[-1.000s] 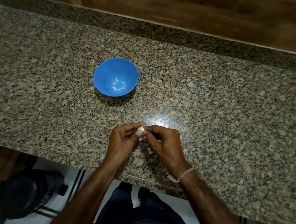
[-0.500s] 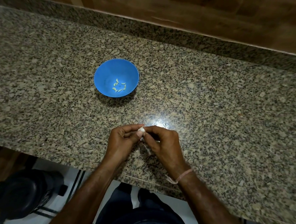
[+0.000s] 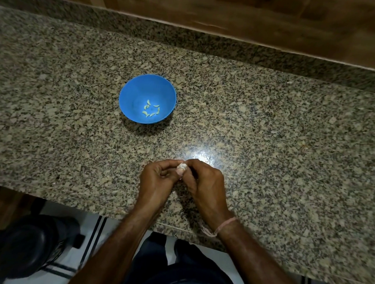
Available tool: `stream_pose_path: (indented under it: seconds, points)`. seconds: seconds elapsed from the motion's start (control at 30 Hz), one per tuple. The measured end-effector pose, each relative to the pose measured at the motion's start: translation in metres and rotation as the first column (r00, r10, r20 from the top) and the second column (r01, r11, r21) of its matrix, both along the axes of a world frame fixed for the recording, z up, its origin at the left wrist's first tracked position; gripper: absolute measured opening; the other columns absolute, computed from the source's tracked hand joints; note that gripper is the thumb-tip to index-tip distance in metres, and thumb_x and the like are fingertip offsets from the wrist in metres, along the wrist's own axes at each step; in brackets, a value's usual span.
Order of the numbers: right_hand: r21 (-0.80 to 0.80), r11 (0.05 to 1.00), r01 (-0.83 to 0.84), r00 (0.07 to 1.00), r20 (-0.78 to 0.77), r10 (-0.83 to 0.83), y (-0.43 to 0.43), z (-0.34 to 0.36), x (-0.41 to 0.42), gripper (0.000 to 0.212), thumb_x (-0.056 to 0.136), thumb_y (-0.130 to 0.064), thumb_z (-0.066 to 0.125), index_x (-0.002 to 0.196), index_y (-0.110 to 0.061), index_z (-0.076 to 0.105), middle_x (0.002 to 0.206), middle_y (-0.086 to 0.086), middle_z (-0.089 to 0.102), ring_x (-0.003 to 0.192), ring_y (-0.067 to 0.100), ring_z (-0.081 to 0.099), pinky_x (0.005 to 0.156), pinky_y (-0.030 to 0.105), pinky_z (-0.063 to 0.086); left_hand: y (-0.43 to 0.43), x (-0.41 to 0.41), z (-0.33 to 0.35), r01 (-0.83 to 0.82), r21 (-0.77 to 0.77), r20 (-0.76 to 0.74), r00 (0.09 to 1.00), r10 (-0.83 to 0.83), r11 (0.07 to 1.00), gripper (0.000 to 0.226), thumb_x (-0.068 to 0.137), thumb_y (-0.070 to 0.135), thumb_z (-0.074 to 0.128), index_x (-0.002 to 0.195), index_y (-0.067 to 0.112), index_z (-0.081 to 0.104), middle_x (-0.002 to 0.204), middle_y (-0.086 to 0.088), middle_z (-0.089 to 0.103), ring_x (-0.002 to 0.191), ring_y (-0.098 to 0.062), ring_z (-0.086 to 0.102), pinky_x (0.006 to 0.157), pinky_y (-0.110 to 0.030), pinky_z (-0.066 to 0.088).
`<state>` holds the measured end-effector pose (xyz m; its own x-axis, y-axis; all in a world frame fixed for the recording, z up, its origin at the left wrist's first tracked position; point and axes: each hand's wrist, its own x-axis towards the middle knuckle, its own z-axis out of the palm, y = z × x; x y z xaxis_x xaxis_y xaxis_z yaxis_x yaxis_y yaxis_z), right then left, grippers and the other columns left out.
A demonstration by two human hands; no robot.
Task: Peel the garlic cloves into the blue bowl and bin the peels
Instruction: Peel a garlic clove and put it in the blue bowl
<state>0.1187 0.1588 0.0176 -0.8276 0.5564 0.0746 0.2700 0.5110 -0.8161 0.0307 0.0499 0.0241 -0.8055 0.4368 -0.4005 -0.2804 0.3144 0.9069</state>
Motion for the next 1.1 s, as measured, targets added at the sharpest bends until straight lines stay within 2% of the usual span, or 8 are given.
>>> stream_pose_path:
  seconds: [0.13,0.27,0.5,0.6,0.7,0.87,0.97,1.1]
  points:
    - [-0.188,0.982,-0.002,0.999,-0.048,-0.007,0.001,-0.004,0.000,0.017,0.103,-0.025,0.067,0.111,-0.015,0.078,0.095,-0.008,0.076,0.085,0.002,0.069,0.073,0.018,0.053,-0.003,-0.003,-0.001,-0.013,-0.004,0.003,1.000,0.013,1.000,0.020,0.090,0.005,0.076,0.109,0.011,0.079,0.096,-0.001,0.081,0.092,-0.015,0.077,0.081,-0.028,0.062]
    - [-0.557,0.827,0.076,0.989,-0.066,-0.135,0.000,-0.011,0.001,0.013,0.101,-0.018,0.069,0.108,-0.015,0.079,0.101,-0.003,0.079,0.098,0.016,0.074,0.087,0.041,0.062,-0.003,-0.008,-0.002,0.023,-0.031,0.011,1.000,-0.023,0.999,0.024,0.089,0.012,0.080,0.112,0.012,0.079,0.095,-0.002,0.081,0.093,-0.018,0.077,0.088,-0.039,0.063]
    - [-0.698,0.701,0.146,0.981,0.008,-0.196,0.006,-0.022,0.002,0.007,0.097,-0.013,0.072,0.101,-0.011,0.077,0.097,0.010,0.078,0.095,0.035,0.075,0.088,0.056,0.062,-0.004,-0.007,-0.005,0.059,-0.119,-0.065,0.996,-0.067,0.991,0.029,0.086,0.011,0.082,0.115,0.012,0.078,0.097,0.000,0.080,0.091,-0.011,0.076,0.086,-0.034,0.063]
    - [-0.635,0.756,0.158,0.985,0.049,-0.165,0.013,-0.026,0.007,0.004,0.094,-0.010,0.074,0.097,-0.011,0.077,0.091,0.008,0.078,0.090,0.031,0.075,0.084,0.044,0.064,-0.007,-0.013,-0.006,0.069,-0.284,-0.309,0.937,-0.159,0.956,0.029,0.087,0.016,0.082,0.116,0.017,0.078,0.095,0.007,0.077,0.084,-0.003,0.071,0.079,-0.020,0.060]
    - [-0.563,0.814,0.143,0.988,0.129,-0.084,0.013,-0.030,0.013,0.003,0.092,-0.009,0.076,0.090,-0.010,0.077,0.087,0.004,0.078,0.085,0.023,0.074,0.078,0.030,0.062,-0.004,-0.030,-0.014,0.081,-0.417,-0.534,0.784,-0.316,0.905,0.031,0.091,0.011,0.076,0.122,0.010,0.074,0.110,-0.004,0.074,0.096,-0.016,0.069,0.087,-0.024,0.051]
    - [-0.366,0.924,0.110,0.961,0.277,-0.004,-0.001,-0.039,0.015,0.008,0.088,-0.011,0.081,0.081,-0.013,0.078,0.077,-0.013,0.075,0.071,-0.006,0.068,0.066,0.006,0.047,-0.001,-0.043,-0.023,0.121,-0.554,-0.545,0.695,-0.469,0.823,0.049,0.088,0.008,0.078,0.134,0.012,0.063,0.118,-0.008,0.065,0.106,-0.025,0.062,0.078,-0.028,0.042]
    - [-0.272,0.955,0.116,0.947,0.322,-0.023,-0.006,-0.037,0.012,0.011,0.087,-0.010,0.080,0.077,-0.014,0.077,0.076,-0.011,0.075,0.071,-0.005,0.068,0.067,0.010,0.051,-0.019,-0.025,-0.029,0.061,-0.508,-0.585,0.708,-0.396,0.859,0.063,0.085,0.019,0.082,0.139,0.013,0.049,0.126,-0.006,0.050,0.113,-0.024,0.050,0.080,-0.035,0.045]
    - [-0.258,0.947,0.189,0.927,0.366,-0.085,-0.008,-0.034,0.008,0.015,0.082,-0.007,0.077,0.072,-0.017,0.078,0.074,-0.008,0.077,0.072,0.002,0.072,0.074,0.022,0.060,-0.045,-0.001,-0.047,0.035,-0.479,-0.538,0.778,-0.325,0.877,0.035,0.092,0.029,0.073,0.116,0.019,0.050,0.113,-0.001,0.049,0.098,-0.024,0.054,0.069,-0.036,0.044]
